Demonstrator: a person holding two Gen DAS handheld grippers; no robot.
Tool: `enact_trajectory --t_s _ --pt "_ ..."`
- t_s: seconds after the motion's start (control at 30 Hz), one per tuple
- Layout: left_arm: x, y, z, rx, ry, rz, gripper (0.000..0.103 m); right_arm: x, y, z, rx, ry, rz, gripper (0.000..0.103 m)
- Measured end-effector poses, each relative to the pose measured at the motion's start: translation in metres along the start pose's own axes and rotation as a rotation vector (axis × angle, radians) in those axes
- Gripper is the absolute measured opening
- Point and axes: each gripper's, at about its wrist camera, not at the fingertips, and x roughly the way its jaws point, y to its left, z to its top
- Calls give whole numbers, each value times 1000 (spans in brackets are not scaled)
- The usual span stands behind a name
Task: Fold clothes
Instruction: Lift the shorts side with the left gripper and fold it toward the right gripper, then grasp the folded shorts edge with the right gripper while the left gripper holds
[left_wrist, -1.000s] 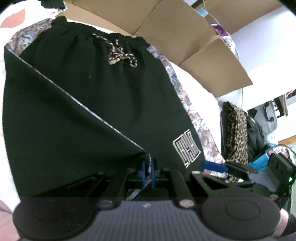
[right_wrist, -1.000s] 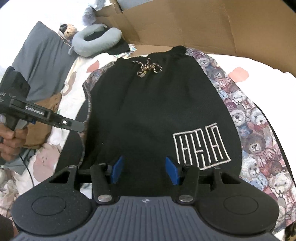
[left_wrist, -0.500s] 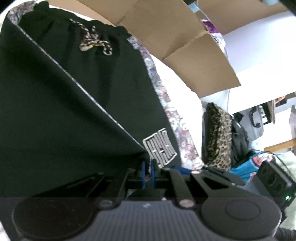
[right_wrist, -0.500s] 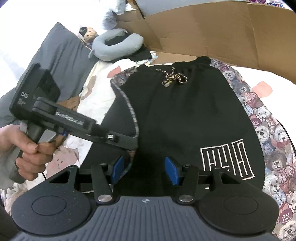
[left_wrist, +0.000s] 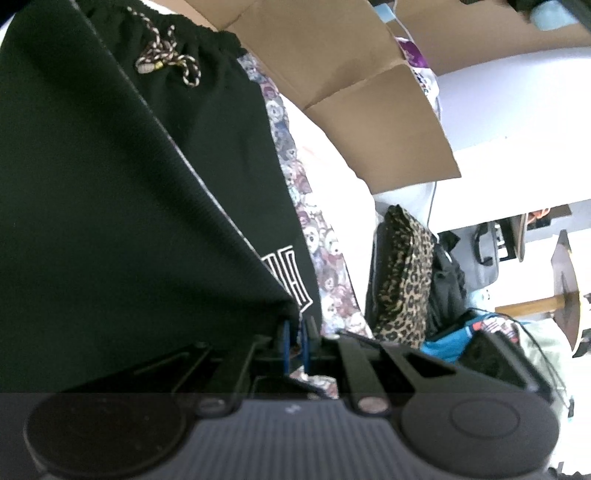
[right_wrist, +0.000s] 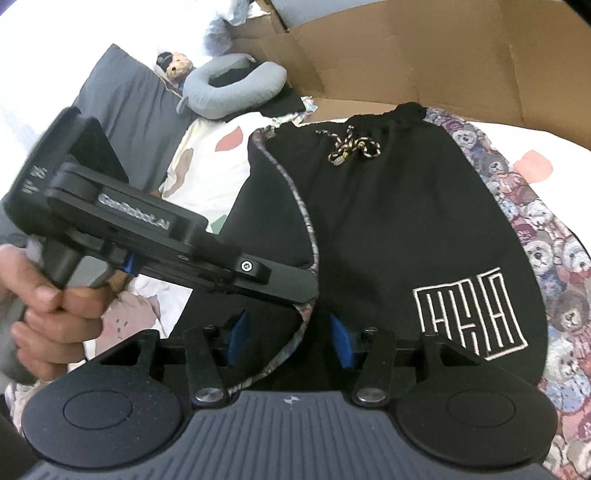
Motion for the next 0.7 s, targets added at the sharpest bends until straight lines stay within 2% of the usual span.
enact_trajectory --t_s 0.07,0.13,0.23,0.27,0.4,0.47,0.7 --pt "0 0 0 -11 -2 -13 7 6 -2 0 8 -3 -18 44" --pt "1 0 0 -19 -1 -28 7 11 -5 0 22 -6 -27 36" --pt "2 -3 0 -13 4 -44 8 14 -7 0 32 -18 -28 9" --pt "0 -4 1 -5 3 -44 8 14 -7 -1 33 -20 -23 4" --pt "-14 -11 6 41 -31 -47 16 11 -14 -2 51 -25 -35 1" --pt "-22 -11 9 58 -59 -28 26 7 -18 -2 65 -31 -45 1" --pt "-37 23 15 -10 -113 68 28 -13 -34 1 110 -57 -61 1"
